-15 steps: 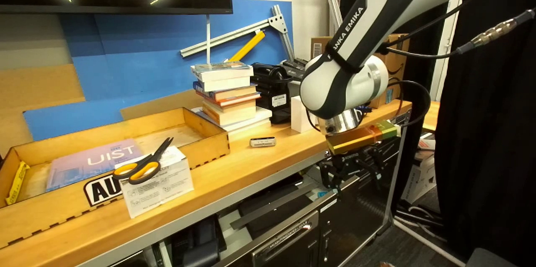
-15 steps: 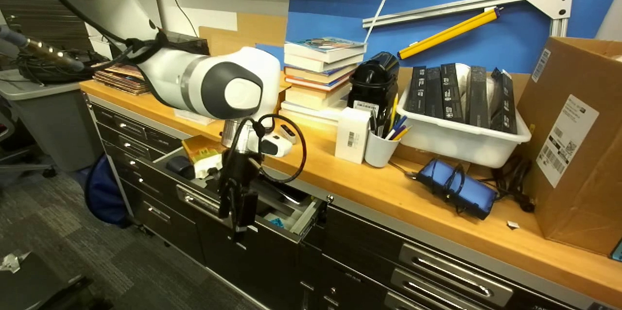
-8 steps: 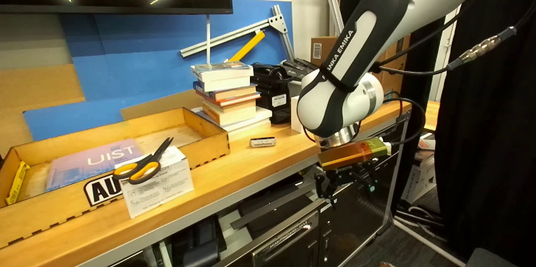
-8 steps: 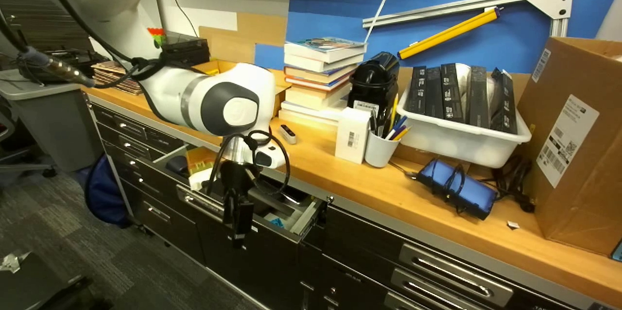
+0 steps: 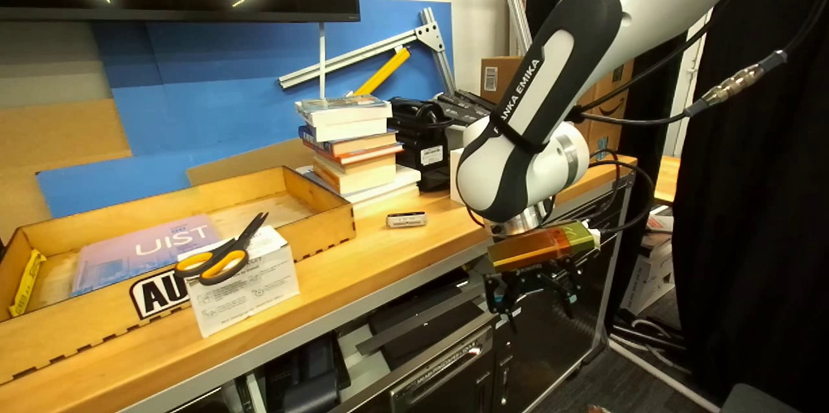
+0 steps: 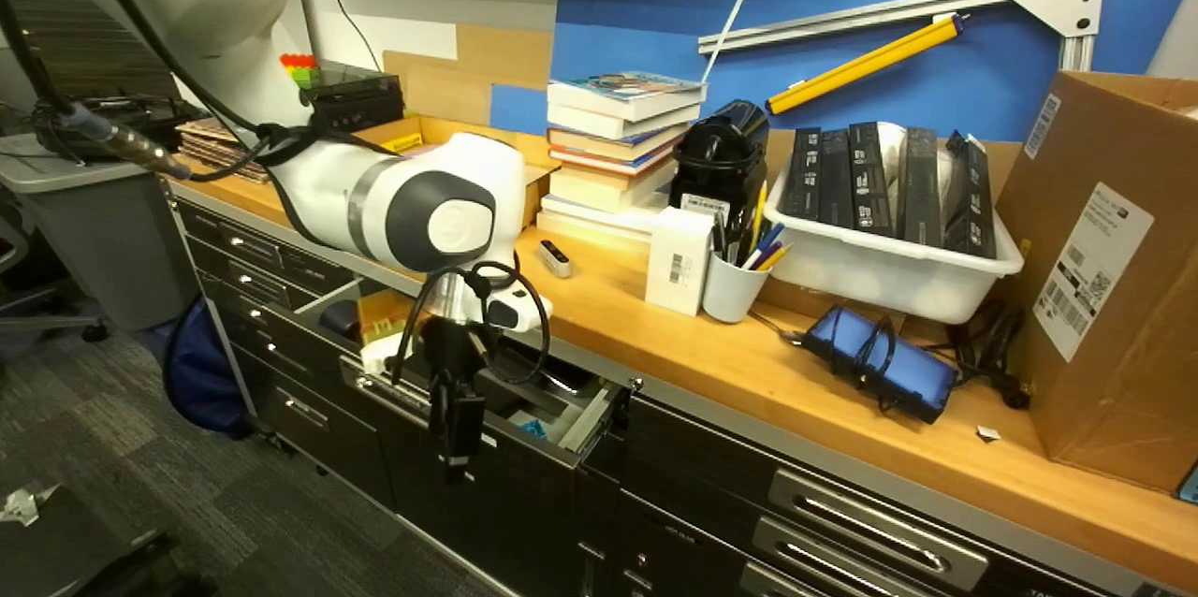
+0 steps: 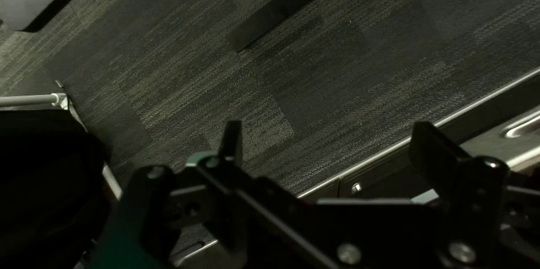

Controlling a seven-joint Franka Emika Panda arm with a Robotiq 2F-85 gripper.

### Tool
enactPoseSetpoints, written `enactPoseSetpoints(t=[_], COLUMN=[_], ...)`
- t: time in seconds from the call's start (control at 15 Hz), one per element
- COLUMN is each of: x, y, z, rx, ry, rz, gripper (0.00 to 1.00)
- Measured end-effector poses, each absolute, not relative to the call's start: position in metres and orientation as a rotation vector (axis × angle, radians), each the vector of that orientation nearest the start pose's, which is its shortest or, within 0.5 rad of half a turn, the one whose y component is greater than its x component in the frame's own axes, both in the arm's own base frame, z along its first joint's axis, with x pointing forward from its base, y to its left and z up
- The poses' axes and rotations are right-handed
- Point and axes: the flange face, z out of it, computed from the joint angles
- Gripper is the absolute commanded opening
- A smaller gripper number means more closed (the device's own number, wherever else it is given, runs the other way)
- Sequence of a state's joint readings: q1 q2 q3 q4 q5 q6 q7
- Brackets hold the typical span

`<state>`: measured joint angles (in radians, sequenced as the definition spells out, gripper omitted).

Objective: Put the blue object in the open drawer then close the drawer

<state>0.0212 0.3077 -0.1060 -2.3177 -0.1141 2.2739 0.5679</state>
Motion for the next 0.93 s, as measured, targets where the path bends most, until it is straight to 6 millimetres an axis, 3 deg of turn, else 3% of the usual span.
enactPoseSetpoints(t=[0.07,0.13,0.33,0.53,0.73,0.93], x=[0.481,0.483,0.489,0.504,0.515,0.526], y=[-0.045,-0.045,-0.035,-0.016,0.007,0.025], z=[0.184,0.180,0.169,0.173,0.173,0.171], rx=[-3.156,-3.157,-3.160,-3.146,-3.114,-3.062], ry=[0.913,0.912,0.905,0.915,0.947,0.997], rz=[0.507,0.483,0.384,0.212,0.063,-0.063], gripper=[0.75,0.75,0.51,0.27,0.08,0.03])
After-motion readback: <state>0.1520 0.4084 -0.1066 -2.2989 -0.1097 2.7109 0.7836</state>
